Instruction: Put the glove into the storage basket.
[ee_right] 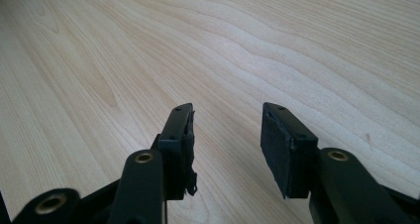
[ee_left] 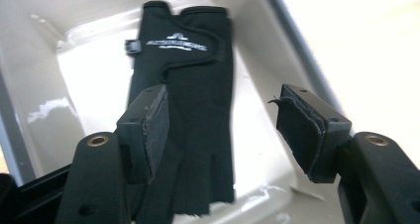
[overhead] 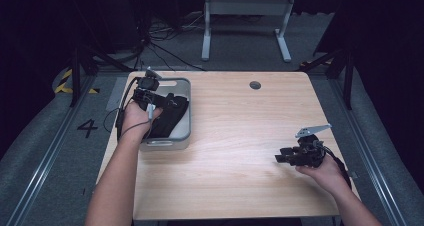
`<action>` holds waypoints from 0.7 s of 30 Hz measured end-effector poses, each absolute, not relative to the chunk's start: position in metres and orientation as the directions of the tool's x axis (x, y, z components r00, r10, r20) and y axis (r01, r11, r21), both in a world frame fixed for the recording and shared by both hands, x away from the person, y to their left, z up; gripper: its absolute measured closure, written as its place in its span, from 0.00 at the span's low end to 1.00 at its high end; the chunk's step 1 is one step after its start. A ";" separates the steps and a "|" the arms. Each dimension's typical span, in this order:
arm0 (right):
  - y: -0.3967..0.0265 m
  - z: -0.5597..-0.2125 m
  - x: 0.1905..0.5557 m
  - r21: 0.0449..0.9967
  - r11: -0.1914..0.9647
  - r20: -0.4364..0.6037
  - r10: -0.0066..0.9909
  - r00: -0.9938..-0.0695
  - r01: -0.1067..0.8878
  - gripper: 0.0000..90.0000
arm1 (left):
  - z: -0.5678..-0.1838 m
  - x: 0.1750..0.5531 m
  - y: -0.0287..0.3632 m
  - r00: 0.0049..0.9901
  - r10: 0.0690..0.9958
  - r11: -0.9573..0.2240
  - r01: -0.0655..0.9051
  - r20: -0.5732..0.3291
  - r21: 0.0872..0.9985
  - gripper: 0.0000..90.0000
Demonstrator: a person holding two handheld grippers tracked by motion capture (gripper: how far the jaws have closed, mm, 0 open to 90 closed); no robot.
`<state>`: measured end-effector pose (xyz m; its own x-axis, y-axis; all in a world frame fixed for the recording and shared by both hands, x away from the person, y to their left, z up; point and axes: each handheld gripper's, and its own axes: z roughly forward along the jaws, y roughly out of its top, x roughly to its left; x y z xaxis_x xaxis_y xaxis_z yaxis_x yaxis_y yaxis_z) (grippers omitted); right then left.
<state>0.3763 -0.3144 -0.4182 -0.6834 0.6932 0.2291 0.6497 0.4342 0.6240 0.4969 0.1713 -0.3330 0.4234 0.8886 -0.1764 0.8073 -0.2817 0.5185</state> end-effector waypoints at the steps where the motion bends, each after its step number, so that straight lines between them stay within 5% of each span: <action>1: -0.314 -0.418 0.377 0.625 0.434 0.229 0.692 -0.684 0.649 0.63 | -0.331 0.492 0.170 0.435 0.884 -0.292 0.801 -0.172 0.523 0.42; 21: -0.330 -0.416 0.395 0.632 0.446 0.192 0.703 -0.685 0.634 0.61 | -0.314 0.391 0.133 0.650 0.741 -0.426 0.652 -0.172 0.628 0.41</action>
<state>0.3952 -0.3297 -0.4162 -0.6852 0.7026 0.1919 0.6340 0.4457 0.6319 0.3915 0.1334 -0.3142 0.6496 0.7406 -0.1719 0.6515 -0.4258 0.6279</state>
